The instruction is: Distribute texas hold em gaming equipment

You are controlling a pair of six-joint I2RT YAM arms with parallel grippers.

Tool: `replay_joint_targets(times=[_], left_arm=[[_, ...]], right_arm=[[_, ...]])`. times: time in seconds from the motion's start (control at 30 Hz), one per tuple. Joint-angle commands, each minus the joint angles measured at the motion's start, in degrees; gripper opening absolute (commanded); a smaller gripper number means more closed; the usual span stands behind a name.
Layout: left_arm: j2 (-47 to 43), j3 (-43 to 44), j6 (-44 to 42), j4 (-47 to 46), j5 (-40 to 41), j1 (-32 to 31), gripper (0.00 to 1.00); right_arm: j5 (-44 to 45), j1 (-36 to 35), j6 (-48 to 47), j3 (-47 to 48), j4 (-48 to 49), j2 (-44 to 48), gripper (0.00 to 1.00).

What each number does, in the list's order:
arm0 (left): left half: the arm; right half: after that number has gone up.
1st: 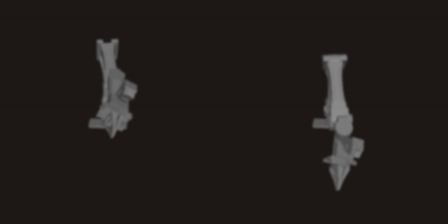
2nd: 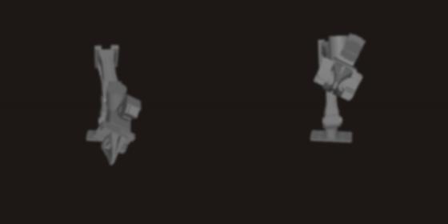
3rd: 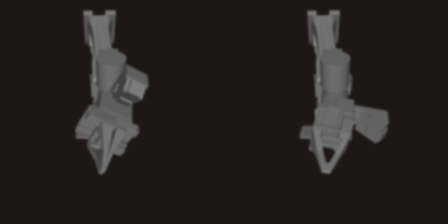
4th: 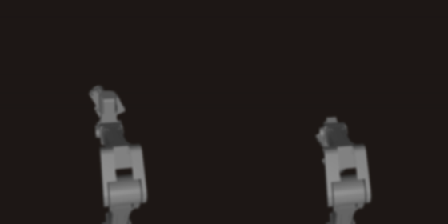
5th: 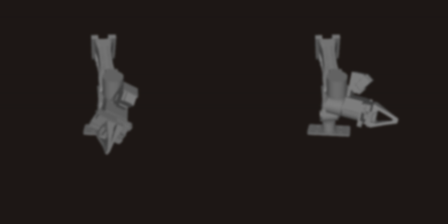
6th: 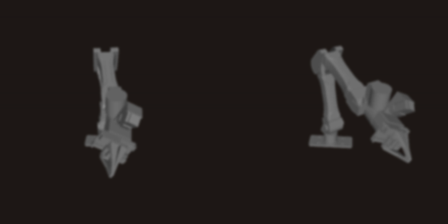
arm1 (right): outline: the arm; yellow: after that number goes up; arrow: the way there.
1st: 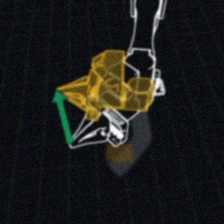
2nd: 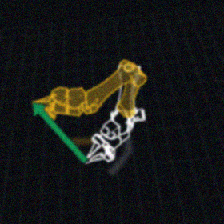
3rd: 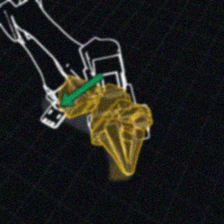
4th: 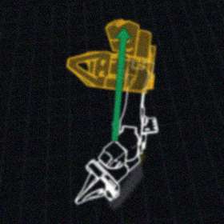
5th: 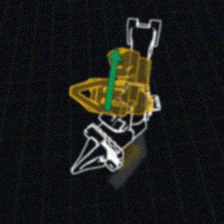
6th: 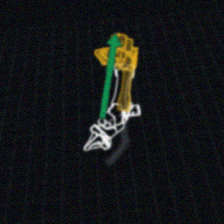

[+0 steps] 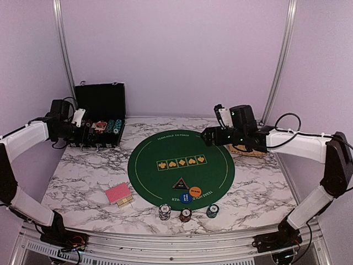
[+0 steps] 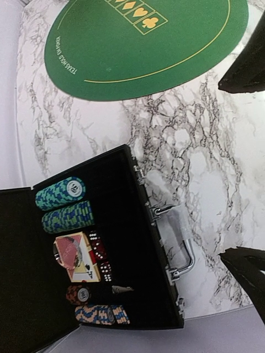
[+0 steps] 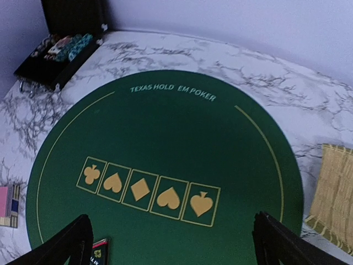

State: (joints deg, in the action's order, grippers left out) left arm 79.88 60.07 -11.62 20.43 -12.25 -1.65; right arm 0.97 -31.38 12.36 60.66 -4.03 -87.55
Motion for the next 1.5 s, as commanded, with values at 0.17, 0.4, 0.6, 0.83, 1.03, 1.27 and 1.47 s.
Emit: replay_joint_targets(times=[0.17,0.4,0.6,0.83,1.03,1.27,1.47], left_arm=[[-2.57,1.71,-1.26,8.72,-3.52,0.32,0.99],[-2.96,2.42,-1.27,10.92,-4.84,0.26,0.99],[-2.8,3.38,-2.14,12.7,-5.37,0.24,0.99],[-2.48,4.93,-1.94,13.78,-7.28,0.29,0.99],[-2.46,5.45,-2.15,14.38,-7.35,0.23,0.99],[-2.59,6.07,-2.12,15.14,-7.37,0.19,0.99],[-2.89,6.63,-2.18,15.47,-6.63,0.23,0.99]], right_arm=[[-0.03,-13.82,-2.38,9.7,-13.49,-12.86,0.98],[-0.39,-17.23,-3.52,14.52,-15.65,-20.57,0.88],[-1.8,-17.23,-3.77,13.58,-16.37,-20.91,0.85],[-4.52,-18.31,-2.98,7.28,-15.12,-18.31,0.86],[-4.43,-19.7,-2.77,5.02,-14.34,-19.03,0.8],[-2.73,-21.21,-3.36,6.13,-14.39,-20.04,0.63],[-1.86,-22.68,-3.62,7.5,-14.99,-22.05,0.51]])
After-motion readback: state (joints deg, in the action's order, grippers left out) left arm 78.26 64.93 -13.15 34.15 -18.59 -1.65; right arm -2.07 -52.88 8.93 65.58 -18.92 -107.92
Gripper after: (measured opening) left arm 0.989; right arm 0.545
